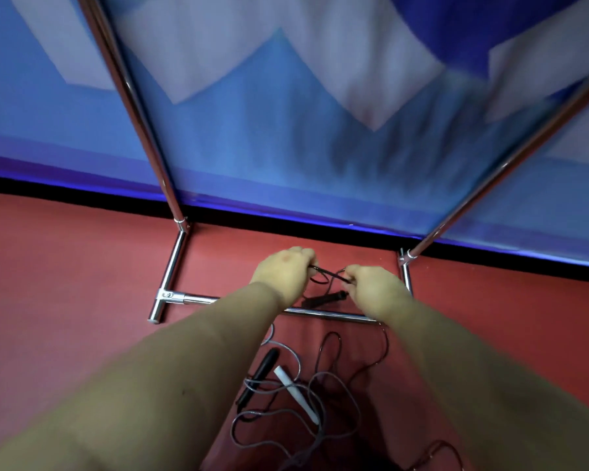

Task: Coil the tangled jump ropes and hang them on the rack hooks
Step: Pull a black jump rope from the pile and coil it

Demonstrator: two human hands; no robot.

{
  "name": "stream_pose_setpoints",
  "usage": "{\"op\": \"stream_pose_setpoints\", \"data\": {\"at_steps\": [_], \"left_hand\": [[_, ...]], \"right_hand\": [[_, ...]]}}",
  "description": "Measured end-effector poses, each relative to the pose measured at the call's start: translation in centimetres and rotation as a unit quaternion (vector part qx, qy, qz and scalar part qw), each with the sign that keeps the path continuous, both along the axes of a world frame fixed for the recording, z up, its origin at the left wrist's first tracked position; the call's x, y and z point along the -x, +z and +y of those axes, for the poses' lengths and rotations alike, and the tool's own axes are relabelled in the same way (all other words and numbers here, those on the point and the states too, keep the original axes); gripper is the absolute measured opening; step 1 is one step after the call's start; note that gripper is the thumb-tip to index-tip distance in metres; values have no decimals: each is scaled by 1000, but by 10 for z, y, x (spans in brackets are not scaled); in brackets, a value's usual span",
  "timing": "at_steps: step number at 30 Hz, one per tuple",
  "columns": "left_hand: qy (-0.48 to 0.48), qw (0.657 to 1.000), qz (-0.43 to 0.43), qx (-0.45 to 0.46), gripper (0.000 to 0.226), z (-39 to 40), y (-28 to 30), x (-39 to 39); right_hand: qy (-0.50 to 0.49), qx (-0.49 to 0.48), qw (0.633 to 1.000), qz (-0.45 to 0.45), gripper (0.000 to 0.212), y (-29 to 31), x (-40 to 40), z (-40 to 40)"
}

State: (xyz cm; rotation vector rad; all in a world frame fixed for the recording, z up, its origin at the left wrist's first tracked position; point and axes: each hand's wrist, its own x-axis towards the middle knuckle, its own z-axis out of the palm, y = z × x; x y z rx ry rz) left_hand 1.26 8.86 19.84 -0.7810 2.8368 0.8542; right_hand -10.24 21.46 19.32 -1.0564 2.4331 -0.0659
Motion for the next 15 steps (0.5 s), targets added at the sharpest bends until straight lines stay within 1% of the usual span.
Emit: {"op": "stream_pose_setpoints", "data": {"at_steps": [3, 5, 7, 9, 11, 12, 13, 14, 15], "left_hand": [[81, 994, 64, -47, 22, 22, 41, -22], [113, 988, 79, -75, 29, 38, 67, -41], [114, 986, 74, -97, 46, 52, 90, -60], [109, 984, 66, -125, 62, 66, 112, -78], [107, 976, 70, -178, 66, 85, 133, -98], [102, 969, 79, -211, 61, 97, 145, -110], [92, 961, 91, -246, 52, 109, 155, -123], [74, 953, 108, -274, 43, 121, 164, -138], [54, 949, 130, -282, 37, 133, 171, -153]], "right_hand": [[-67, 103, 992, -36, 12, 46, -23, 19], [-111, 162, 975, -102, 15, 75, -48, 29], [-140, 215, 951, -172, 19, 103, -76, 37], [-147, 269, 931, -196, 22, 130, -103, 49], [-160, 327, 907, -213, 20, 157, -131, 67], [-182, 367, 882, -233, 18, 170, -147, 77], [-215, 411, 846, -263, 17, 182, -162, 89], [-251, 453, 803, -295, 16, 194, -179, 102], [-284, 490, 759, -320, 15, 204, -195, 114]]}}
